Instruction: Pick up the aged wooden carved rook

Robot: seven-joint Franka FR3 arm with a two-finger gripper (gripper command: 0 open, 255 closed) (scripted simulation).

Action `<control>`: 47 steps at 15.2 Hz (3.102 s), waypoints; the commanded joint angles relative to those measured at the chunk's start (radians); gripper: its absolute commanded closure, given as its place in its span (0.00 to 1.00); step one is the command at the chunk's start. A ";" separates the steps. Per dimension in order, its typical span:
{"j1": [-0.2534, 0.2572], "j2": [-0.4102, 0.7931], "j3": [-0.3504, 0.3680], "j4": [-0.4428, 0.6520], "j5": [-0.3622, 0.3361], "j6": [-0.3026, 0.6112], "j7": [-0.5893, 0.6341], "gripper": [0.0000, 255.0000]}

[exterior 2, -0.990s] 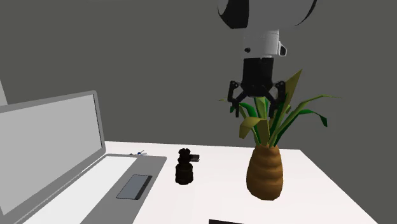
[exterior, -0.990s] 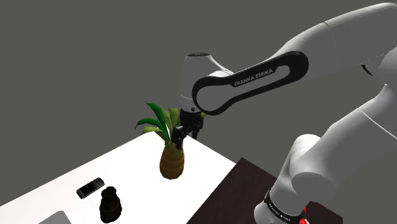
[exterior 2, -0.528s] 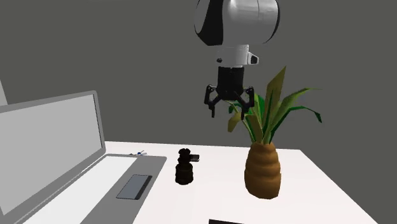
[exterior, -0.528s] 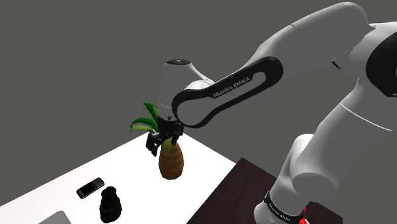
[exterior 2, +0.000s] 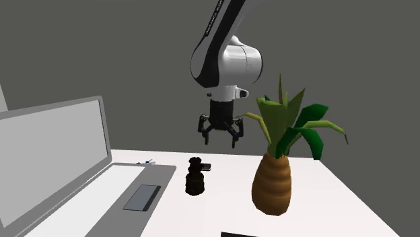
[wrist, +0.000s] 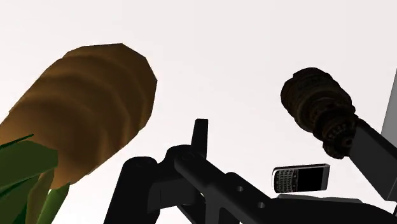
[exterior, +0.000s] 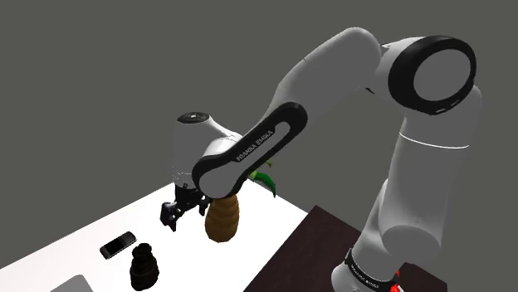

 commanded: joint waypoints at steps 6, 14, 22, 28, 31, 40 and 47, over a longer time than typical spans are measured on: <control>0.113 0.285 -0.052 0.238 -0.131 0.031 0.181 0.00; 0.208 0.512 -0.104 0.475 -0.181 0.033 0.265 0.00; 0.224 0.574 -0.123 0.494 -0.199 0.076 0.278 1.00; 0.224 0.575 -0.123 0.497 -0.199 0.076 0.278 1.00; 0.222 0.572 -0.122 0.493 -0.198 0.076 0.276 1.00; 0.199 0.477 -0.092 0.468 -0.170 0.005 0.258 1.00; 0.186 0.417 -0.073 0.462 -0.148 -0.048 0.244 1.00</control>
